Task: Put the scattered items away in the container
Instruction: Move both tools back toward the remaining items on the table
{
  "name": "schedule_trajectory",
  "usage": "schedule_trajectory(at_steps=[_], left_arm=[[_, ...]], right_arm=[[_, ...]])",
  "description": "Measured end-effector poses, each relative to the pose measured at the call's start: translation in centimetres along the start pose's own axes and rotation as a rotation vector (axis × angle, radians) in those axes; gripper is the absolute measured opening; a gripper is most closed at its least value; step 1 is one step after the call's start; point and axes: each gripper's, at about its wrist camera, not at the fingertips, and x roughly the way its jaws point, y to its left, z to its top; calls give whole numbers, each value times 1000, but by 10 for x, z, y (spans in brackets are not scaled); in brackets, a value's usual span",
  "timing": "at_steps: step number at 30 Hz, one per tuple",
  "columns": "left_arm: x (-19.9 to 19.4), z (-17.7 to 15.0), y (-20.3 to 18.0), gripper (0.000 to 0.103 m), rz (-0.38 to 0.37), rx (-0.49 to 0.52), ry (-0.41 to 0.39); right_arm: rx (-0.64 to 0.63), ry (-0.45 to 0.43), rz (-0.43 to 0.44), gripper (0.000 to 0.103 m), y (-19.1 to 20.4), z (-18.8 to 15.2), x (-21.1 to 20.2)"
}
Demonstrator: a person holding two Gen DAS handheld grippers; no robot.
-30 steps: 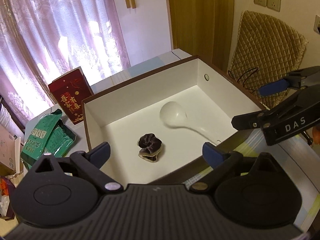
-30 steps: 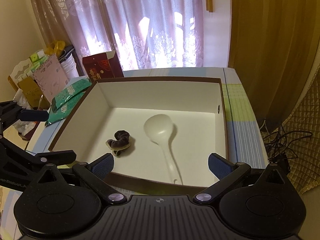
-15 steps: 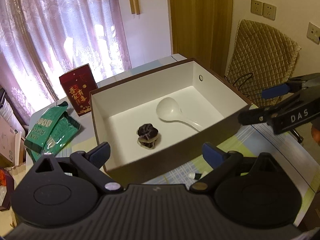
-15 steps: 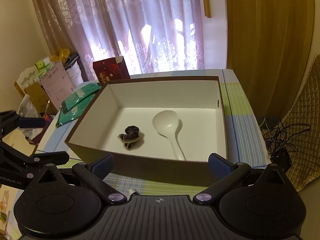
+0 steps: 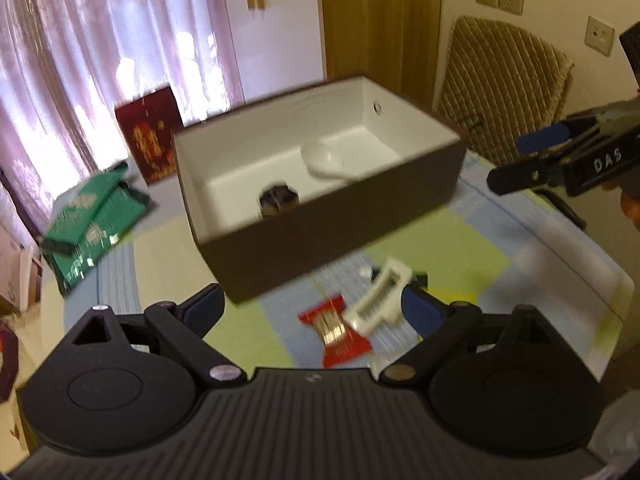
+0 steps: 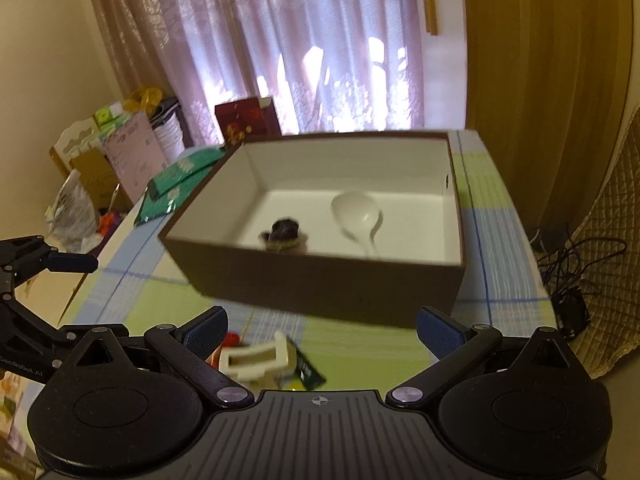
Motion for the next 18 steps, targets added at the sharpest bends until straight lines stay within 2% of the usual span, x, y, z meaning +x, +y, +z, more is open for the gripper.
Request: schedule_trajectory(at_steps=[5,8,15,18], left_arm=[[0,-24,1,85,-16,-16,38],[0,-37,-4,76,-49,4,70],[5,-68,-27,68,-159,112,135],[10,-76,-36,60,-199,143,158]], right_arm=[[-29,23,3,103,1,-22,-5],[-25,41,15,103,0,-37,-8],[-9,121,21,103,-8,-66,-8],[-18,154,5,103,-10,-77,-7]])
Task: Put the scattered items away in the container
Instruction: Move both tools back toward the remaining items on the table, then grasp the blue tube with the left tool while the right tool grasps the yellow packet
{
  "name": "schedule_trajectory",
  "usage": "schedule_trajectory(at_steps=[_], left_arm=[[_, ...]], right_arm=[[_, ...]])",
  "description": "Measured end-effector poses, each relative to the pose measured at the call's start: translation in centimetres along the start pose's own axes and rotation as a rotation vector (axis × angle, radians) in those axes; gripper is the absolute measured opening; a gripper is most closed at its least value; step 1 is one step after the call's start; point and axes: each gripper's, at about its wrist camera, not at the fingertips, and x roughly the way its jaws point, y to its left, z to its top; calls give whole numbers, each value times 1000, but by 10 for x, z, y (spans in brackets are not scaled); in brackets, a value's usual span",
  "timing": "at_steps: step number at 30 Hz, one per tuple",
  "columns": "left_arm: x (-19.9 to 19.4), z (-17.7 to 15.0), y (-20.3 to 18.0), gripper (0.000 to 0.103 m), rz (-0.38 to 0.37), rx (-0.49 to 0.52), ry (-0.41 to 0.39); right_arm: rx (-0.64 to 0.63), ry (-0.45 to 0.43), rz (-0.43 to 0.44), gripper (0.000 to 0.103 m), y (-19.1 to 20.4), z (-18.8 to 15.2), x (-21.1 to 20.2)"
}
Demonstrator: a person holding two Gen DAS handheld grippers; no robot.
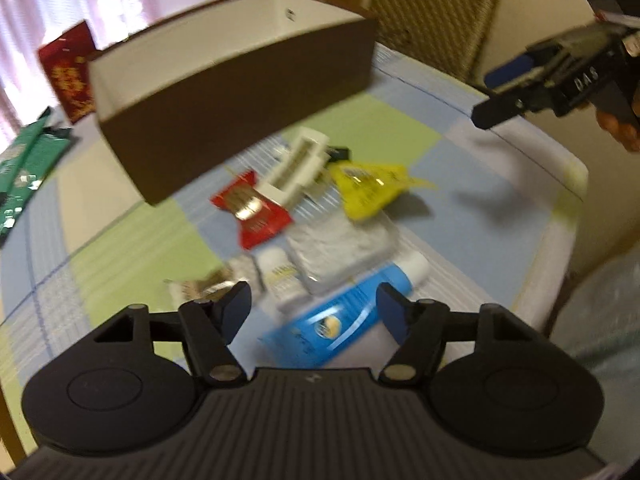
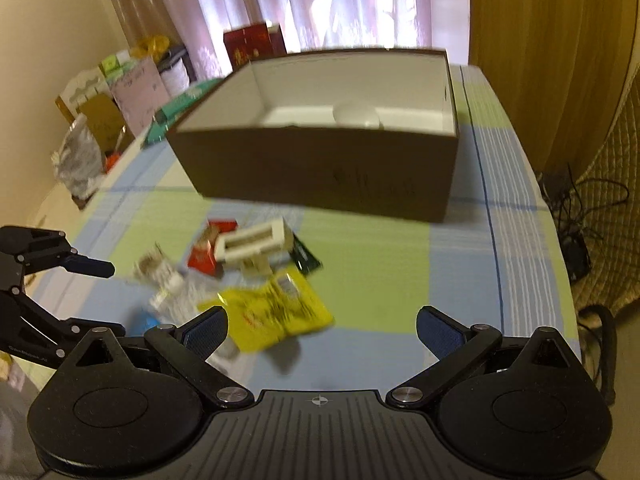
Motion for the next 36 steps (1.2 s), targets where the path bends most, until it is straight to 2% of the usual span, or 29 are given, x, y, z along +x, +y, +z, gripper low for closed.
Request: schedule_trajectory(at_steps=[3,6,9,17,20,24,30,36], left_arm=[[9,-2,-5,51,-37,18,20],[19,-4,-11,48,-71,54,33],[31,-3,-16,40,-98,96,40],[58,2,-24,38,-146,173,59],[63,2,-25,38,-149,154,76],[65,-3,-30,31,-126,155,90],[54,-17,-21,30,-102,84,115],[44,-32,1,31,-55,-34,124]], right_arm=[[13,26,-4,103,-4,-10,1],[29,46,-7,103,-7,-18,1],[45,61,-13,103,-8,-26,1],[81,77,-32,103,-17,-38,-3],[88,84,-32,103,-19,-41,-4],[88,93,-28,103,-19,-42,-1],[48,104,0,103,-13,-40,9],[-116,91,43,103,4,-41,26]])
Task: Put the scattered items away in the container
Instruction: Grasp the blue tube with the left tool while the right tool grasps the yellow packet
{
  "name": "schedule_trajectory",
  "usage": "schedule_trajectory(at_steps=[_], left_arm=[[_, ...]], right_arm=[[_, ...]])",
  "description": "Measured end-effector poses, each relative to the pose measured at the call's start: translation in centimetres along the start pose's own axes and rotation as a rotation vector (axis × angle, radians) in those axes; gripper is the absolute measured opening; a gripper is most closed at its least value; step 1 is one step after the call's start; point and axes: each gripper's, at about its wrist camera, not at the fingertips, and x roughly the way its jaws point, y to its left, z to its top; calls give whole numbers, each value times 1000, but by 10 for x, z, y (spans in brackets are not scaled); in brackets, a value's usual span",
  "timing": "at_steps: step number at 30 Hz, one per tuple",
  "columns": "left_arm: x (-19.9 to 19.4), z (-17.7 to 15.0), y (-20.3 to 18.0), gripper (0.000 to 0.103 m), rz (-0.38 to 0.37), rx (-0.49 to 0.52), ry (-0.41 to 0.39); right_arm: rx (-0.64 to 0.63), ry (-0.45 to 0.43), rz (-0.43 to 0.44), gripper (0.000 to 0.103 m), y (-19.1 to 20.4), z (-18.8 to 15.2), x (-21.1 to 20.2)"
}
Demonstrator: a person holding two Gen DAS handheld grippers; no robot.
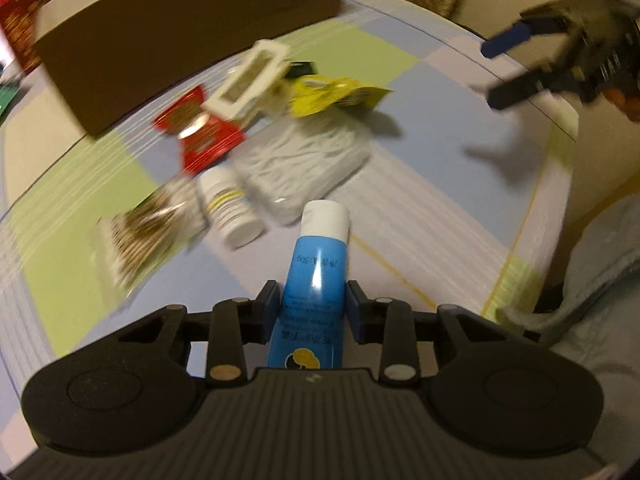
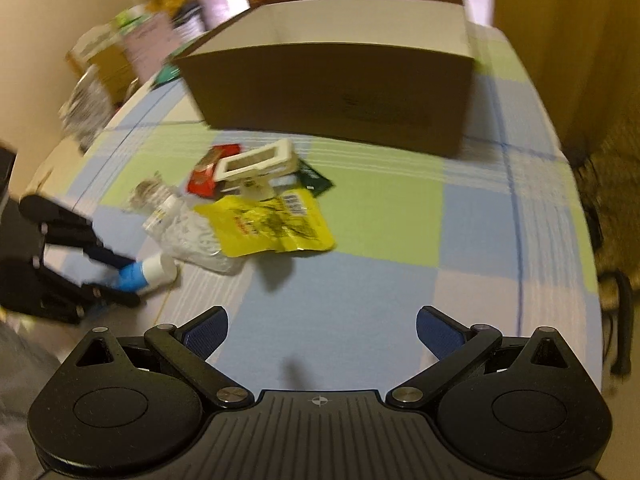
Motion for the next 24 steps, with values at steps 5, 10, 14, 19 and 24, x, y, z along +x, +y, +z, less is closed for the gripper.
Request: schedule_trajectory(at_steps=[5,10,14,19,24], left_arm=[[3,5,6,28,25,-77,-33],[1,2,10,28,31,-88,-29],[-1,-1,14,28,35,-113,-23],[-1,-1,14,28,44,-129,-19],[0,-3,13,28,53,-137,-18]], right_arm=[[-270,-35,-40,103,25,-2,25],[-531,-126,-86,103,51,-9,47],[-652,-141,-125,67,63,-9,72],[-719,-190,-128,65,66,-3,89],[-767,-172,-126,28,68,5,100]])
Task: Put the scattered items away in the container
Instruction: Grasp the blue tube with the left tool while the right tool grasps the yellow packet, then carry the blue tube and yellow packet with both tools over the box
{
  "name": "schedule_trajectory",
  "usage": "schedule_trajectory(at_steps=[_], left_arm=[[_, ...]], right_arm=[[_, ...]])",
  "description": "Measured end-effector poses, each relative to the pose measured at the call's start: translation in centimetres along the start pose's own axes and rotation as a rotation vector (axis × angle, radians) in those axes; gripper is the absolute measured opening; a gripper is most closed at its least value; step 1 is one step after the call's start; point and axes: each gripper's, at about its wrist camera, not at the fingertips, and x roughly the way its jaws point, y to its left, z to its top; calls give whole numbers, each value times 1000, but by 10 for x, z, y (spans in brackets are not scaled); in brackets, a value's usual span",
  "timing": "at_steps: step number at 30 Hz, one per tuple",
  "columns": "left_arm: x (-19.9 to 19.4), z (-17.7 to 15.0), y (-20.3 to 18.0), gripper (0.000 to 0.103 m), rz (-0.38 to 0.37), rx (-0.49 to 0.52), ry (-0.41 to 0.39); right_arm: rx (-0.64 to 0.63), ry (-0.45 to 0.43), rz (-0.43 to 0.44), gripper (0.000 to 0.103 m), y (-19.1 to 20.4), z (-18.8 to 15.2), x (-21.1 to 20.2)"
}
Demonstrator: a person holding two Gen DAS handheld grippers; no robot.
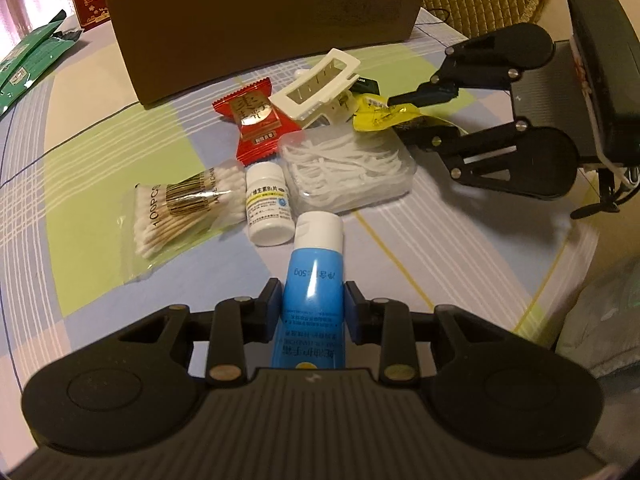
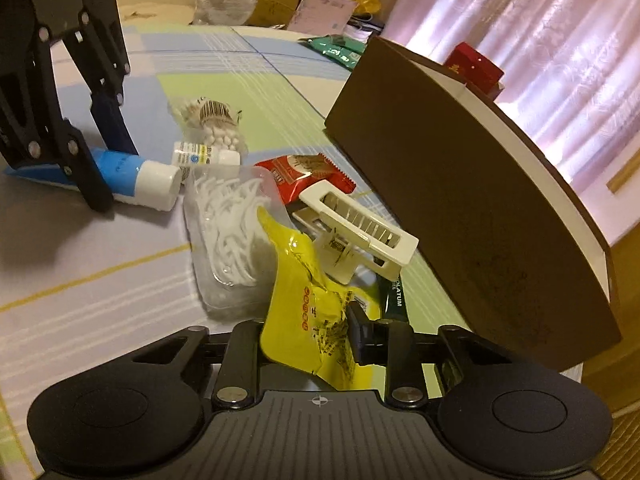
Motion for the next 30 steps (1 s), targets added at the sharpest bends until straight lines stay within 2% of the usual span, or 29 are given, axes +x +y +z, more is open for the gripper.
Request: schedule_trajectory(at_steps=[5,13,18,23,30], left_arm=[[0,-1,-1,27,11,-2,11],[-12,-2,-6,27,14,-8,6],[-28,11,-7,27,33,3,-30],[-43,33,-6,27,57,5,-79],[-58,62,0,27,60,7,-170]], right_arm=[[105,25,37,27,-9,1,-10],[614,29,152,27,-61,-8,-49],[833,28,188,27,-84,-22,-63],[970,16,205,27,-103,-31,-73],[1025,-9,208,27,-122,-26,-84]])
